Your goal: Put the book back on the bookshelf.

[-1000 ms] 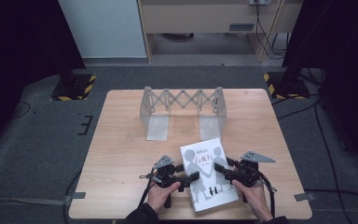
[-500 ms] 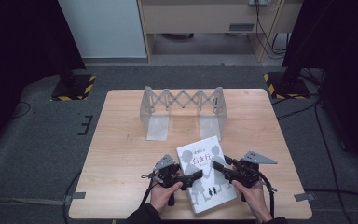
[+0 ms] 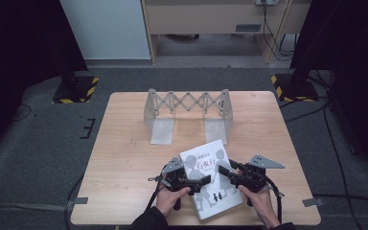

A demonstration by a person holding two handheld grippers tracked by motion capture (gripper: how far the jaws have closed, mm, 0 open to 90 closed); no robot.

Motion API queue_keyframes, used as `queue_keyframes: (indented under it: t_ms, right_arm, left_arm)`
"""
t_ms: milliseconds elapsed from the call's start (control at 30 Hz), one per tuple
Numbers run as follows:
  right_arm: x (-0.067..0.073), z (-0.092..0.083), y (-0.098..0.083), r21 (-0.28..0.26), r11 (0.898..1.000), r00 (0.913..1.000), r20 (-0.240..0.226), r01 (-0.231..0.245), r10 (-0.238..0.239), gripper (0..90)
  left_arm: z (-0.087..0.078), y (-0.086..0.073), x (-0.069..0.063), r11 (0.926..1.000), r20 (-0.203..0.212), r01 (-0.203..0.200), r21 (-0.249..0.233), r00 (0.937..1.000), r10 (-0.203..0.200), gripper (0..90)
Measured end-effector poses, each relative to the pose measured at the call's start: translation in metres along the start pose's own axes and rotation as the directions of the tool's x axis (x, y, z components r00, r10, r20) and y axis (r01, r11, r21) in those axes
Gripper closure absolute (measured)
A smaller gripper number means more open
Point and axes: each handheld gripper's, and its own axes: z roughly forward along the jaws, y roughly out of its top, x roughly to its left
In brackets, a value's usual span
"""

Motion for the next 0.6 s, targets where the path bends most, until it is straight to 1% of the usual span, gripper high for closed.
queue_keyframes:
  t_ms: [33,100,200,233,367,467,533,600]
  right_arm:
    - [0.001,0.000,0.000,0.001,1.000,1.0000,0.002,-0.001,0.001,50.2]
    - [0.000,0.000,0.000,-0.002,1.000,0.9998,-0.009,-0.015,0.015,49.8]
    - [-0.001,-0.001,0.000,0.000,1.000,0.9998,-0.010,-0.019,0.019,49.5]
    - [-0.002,0.000,0.000,0.001,1.000,0.9996,-0.010,-0.025,0.025,49.4]
    - [-0.004,0.000,0.000,0.005,0.999,0.9991,-0.018,-0.039,0.039,48.8]
    - [-0.006,-0.002,0.001,0.009,0.999,0.9994,-0.005,-0.034,0.034,46.8]
    - [-0.009,-0.005,0.002,-0.005,0.999,0.9993,0.006,-0.037,0.037,45.2]
    - [-0.015,-0.011,0.004,-0.030,0.998,0.9984,0.026,-0.050,0.051,42.5]
  left_arm:
    - [-0.002,0.000,0.000,1.0000,0.008,0.005,-0.002,1.0000,-0.005,17.7]
    - [-0.003,0.001,-0.001,0.9999,0.006,0.007,-0.013,1.0000,-0.006,21.5]
    - [-0.004,0.001,0.000,0.9991,0.013,0.033,-0.025,0.9994,-0.033,25.4]
    - [-0.004,0.001,0.000,0.9992,0.011,0.031,-0.026,0.9995,-0.030,25.9]
    - [-0.006,0.003,0.000,0.9983,0.022,0.050,-0.032,0.9986,-0.049,29.5]
    - [-0.008,0.005,-0.001,0.9966,0.026,0.074,-0.036,0.9970,-0.073,33.1]
    - [-0.007,0.007,-0.001,0.9953,0.024,0.092,-0.032,0.9956,-0.091,34.3]
    - [-0.006,0.008,0.000,0.9946,0.024,0.100,-0.029,0.9947,-0.100,34.6]
